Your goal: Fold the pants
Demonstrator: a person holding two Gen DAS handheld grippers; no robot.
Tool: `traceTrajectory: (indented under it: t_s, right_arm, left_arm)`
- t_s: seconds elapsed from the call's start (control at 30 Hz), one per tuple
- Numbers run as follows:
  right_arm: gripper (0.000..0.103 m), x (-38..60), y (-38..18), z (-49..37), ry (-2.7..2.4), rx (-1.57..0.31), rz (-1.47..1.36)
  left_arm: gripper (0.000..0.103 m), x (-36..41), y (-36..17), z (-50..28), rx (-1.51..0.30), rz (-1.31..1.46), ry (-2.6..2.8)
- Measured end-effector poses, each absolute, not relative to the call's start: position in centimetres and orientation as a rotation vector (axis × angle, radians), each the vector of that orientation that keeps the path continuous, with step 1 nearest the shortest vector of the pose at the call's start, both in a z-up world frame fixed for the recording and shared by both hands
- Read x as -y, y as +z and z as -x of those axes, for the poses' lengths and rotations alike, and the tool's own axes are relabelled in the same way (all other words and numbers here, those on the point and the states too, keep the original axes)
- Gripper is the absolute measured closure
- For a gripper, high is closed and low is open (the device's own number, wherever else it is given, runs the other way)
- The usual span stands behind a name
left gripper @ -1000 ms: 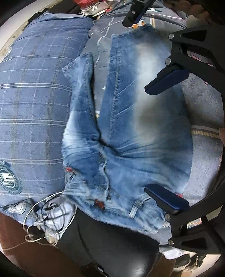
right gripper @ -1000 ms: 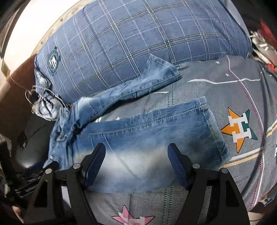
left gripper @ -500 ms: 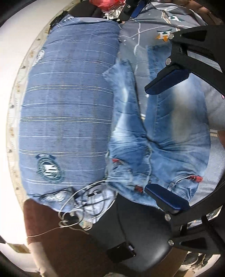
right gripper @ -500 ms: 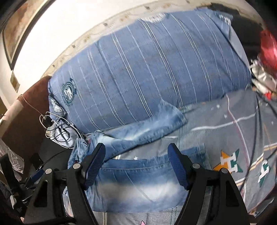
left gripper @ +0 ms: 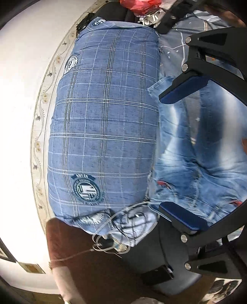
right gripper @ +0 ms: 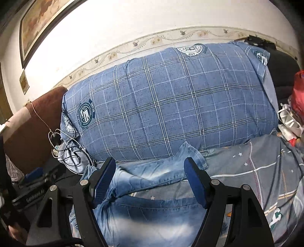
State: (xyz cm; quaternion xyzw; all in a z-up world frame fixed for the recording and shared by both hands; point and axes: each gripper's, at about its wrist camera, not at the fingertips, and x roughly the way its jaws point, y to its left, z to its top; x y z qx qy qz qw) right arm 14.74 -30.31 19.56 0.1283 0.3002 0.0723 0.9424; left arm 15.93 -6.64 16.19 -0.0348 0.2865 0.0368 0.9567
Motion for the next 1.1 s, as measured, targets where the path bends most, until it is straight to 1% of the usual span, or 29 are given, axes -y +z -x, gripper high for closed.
traceTrajectory:
  t_s: [0.1,0.17,0.3,0.4,0.5,0.6,0.7,0.87,0.93,0.97,1.0,1.03,1.07,1.1]
  right_arm:
    - [0.028,31.0,17.2,-16.8,0.183,-0.645,-0.268]
    - [0.028,31.8,14.5,-18.9,0.194,-0.691,-0.294]
    - [0.028,34.2,8.0,-23.6,0.184,-0.803,-0.376]
    - [0.028,35.3,4.3,-25.8,0.169,-0.859,-0.408]
    - [0.028,35.3,2.2,-27.5,0.171,-0.905,-0.427]
    - [0.028,34.2,2.4,-30.2,0.157,-0.921,-0.319]
    - [0.028,34.6,2.1,-35.3,0.105,-0.939,-0.233]
    - [0.028,35.0,-1.6,-43.6,0.001,-1.041,-0.148]
    - [0.03,34.6,-3.1,-45.9,-0.04,-1.046,-0.098]
    - [0.035,34.4,-3.7,-46.5,-0.046,-1.051,-0.087]
    - [0.062,34.3,-4.3,-46.7,-0.057,-1.057,-0.076]
    - [0.078,34.1,-5.1,-46.8,-0.082,-1.083,-0.066]
    - [0.103,34.1,-5.3,-46.6,-0.079,-1.093,-0.068]
    - [0.102,34.0,-5.1,-46.1,-0.077,-1.088,-0.066]
  left_arm:
    - [0.0,6.8,14.6,-19.9,-0.634,0.095,0.015]
    - [0.0,6.4,12.8,-22.4,-0.677,0.135,-0.035]
    - [0.001,4.6,6.5,-26.4,-0.778,0.222,-0.073]
    - [0.004,3.2,2.5,-28.4,-0.911,0.24,-0.051]
    - [0.004,2.2,2.1,-28.3,-0.908,0.251,-0.028]
    - [0.003,1.7,2.5,-27.9,-0.883,0.263,-0.034]
    - [0.003,1.8,1.8,-28.1,-0.91,0.256,-0.057]
    - [0.003,2.3,1.6,-28.6,-0.936,0.239,-0.067]
    - [0.003,2.4,1.8,-28.5,-0.934,0.238,-0.091]
    - [0.003,2.4,1.9,-28.5,-0.93,0.233,-0.091]
    - [0.003,2.5,1.9,-28.4,-0.925,0.229,-0.088]
    - [0.003,2.5,2.0,-28.4,-0.92,0.222,-0.079]
    - [0.003,2.5,2.1,-28.4,-0.918,0.219,-0.073]
    - [0.003,2.5,2.1,-28.3,-0.916,0.215,-0.069]
